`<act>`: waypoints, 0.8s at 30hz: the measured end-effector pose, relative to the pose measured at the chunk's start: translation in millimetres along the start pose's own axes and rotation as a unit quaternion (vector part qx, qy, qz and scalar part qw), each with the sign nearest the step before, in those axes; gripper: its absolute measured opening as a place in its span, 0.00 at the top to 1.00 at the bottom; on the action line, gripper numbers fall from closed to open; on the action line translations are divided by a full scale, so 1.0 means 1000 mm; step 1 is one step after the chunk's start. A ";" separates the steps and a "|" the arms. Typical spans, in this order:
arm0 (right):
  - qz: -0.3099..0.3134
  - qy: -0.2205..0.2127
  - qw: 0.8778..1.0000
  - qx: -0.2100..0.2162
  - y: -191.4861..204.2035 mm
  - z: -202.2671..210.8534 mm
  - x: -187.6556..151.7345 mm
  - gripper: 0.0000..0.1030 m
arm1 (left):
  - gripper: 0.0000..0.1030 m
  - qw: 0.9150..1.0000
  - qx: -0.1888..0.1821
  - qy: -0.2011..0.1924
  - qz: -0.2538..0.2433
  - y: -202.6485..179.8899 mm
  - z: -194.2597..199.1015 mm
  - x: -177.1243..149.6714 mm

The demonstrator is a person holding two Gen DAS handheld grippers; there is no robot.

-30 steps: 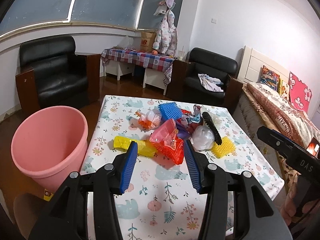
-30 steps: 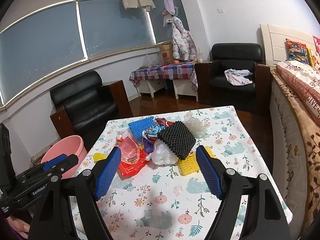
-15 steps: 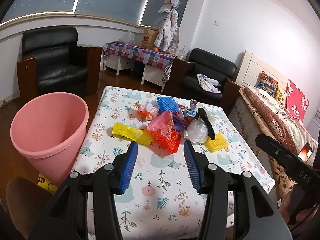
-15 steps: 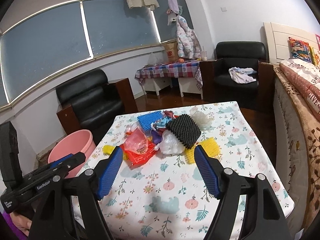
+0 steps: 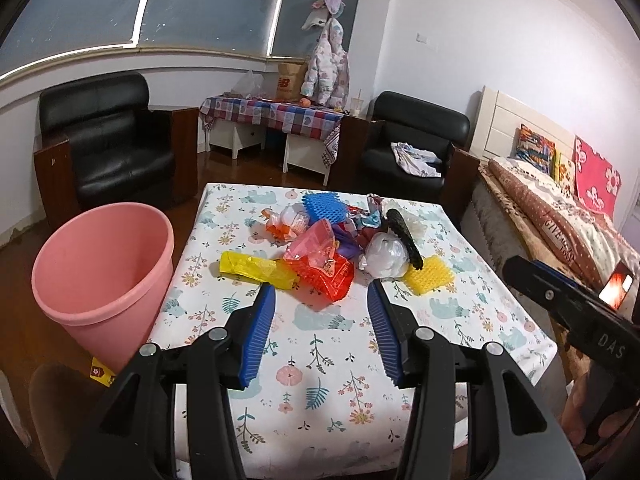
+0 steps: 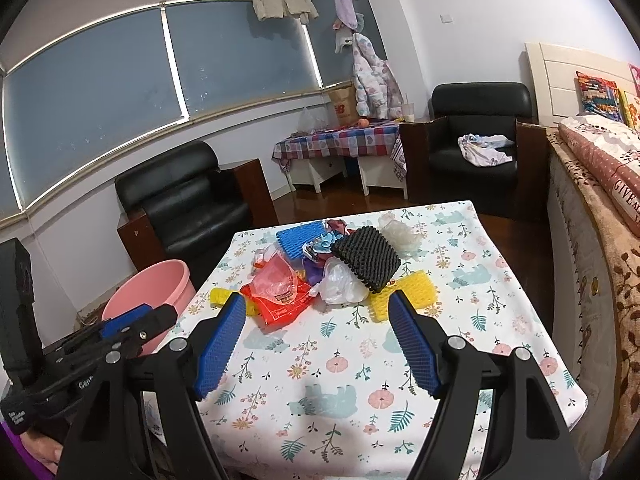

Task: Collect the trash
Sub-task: 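Move both tools forward toward the trash pile, then grasp the red snack bag with the left tool while the right tool grasps the black mesh sleeve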

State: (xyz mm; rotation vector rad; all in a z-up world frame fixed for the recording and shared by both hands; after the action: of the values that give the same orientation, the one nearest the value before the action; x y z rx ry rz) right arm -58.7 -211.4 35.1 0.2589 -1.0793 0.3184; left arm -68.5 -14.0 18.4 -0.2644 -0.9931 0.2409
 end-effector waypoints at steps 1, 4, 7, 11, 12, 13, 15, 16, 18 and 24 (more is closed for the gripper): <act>0.000 0.002 1.000 0.001 0.000 -0.001 0.000 0.29 | 0.53 1.000 0.000 0.002 -0.004 -0.001 -0.001 -0.001; -0.001 0.007 1.000 0.005 -0.001 -0.004 0.000 0.29 | 0.53 1.000 -0.009 0.010 -0.007 -0.002 -0.005 -0.003; -0.004 0.014 1.000 0.006 -0.004 -0.011 -0.001 0.29 | 0.53 1.000 -0.005 0.017 -0.005 0.000 -0.011 -0.004; -0.012 0.025 1.000 0.008 -0.011 -0.026 -0.001 0.29 | 0.53 0.999 0.005 0.031 -0.007 0.000 -0.024 -0.003; -0.014 0.027 0.999 0.009 -0.014 -0.030 -0.001 0.29 | 0.53 0.999 0.005 0.032 -0.006 0.002 -0.026 -0.002; -0.015 0.029 0.999 0.008 -0.017 -0.035 0.000 0.29 | 0.53 0.999 0.001 0.032 -0.001 0.004 -0.030 0.001; -0.015 0.034 0.999 0.009 -0.021 -0.047 0.002 0.29 | 0.53 0.999 0.000 0.039 0.005 0.007 -0.039 0.008; -0.016 0.041 0.999 0.013 -0.024 -0.055 0.004 0.29 | 0.53 0.999 -0.003 0.051 0.006 0.009 -0.049 0.012; -0.015 0.057 0.998 0.017 -0.027 -0.074 0.008 0.31 | 0.53 0.998 -0.008 0.066 0.001 0.010 -0.063 0.018; -0.016 0.091 0.995 0.027 -0.040 -0.122 0.020 0.34 | 0.53 0.996 0.008 0.082 -0.037 0.006 -0.109 0.029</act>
State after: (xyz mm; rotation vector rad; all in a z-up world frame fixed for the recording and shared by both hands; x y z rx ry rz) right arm 64.6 -201.8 -4.0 0.2901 -0.8860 0.3367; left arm 39.0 -11.0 -17.5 -0.2278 -0.8362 0.1563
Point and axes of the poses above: each gripper's, at about its wrist camera, not at the fingertips, and z roughly against the way its jaws point, y to its left, x to its top, the point moved 1 cm from there along -z, roughly the way its jaws point, and after that the axes turned 12 degrees about z, right-handed, at the moved point
